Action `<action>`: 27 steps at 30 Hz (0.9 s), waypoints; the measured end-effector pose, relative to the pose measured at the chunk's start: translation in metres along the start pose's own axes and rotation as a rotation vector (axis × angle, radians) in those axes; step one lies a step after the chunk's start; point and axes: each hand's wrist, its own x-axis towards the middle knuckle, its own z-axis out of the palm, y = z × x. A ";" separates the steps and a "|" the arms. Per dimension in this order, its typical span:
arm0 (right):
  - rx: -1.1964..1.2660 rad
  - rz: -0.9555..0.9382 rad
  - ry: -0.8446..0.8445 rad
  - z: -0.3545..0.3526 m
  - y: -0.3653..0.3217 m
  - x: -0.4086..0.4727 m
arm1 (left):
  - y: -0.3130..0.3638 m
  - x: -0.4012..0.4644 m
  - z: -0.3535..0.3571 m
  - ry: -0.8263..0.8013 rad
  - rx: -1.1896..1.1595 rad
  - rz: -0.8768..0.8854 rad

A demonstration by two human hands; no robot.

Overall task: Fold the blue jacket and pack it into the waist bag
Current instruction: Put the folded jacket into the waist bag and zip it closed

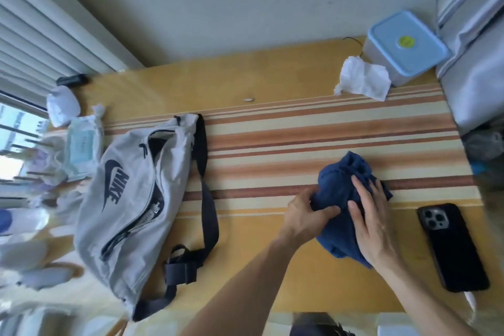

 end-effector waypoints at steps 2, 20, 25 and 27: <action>0.179 0.033 0.040 0.011 -0.028 -0.006 | -0.009 -0.022 -0.033 -0.068 -0.144 0.064; 0.442 0.068 -0.214 0.213 -0.317 0.023 | -0.148 -0.106 -0.339 0.641 0.446 0.103; 0.016 0.023 -0.171 0.241 -0.314 0.014 | -0.190 -0.100 -0.350 0.448 0.878 0.048; -0.037 0.024 -0.146 0.240 -0.315 0.013 | -0.196 -0.105 -0.356 0.477 0.829 0.140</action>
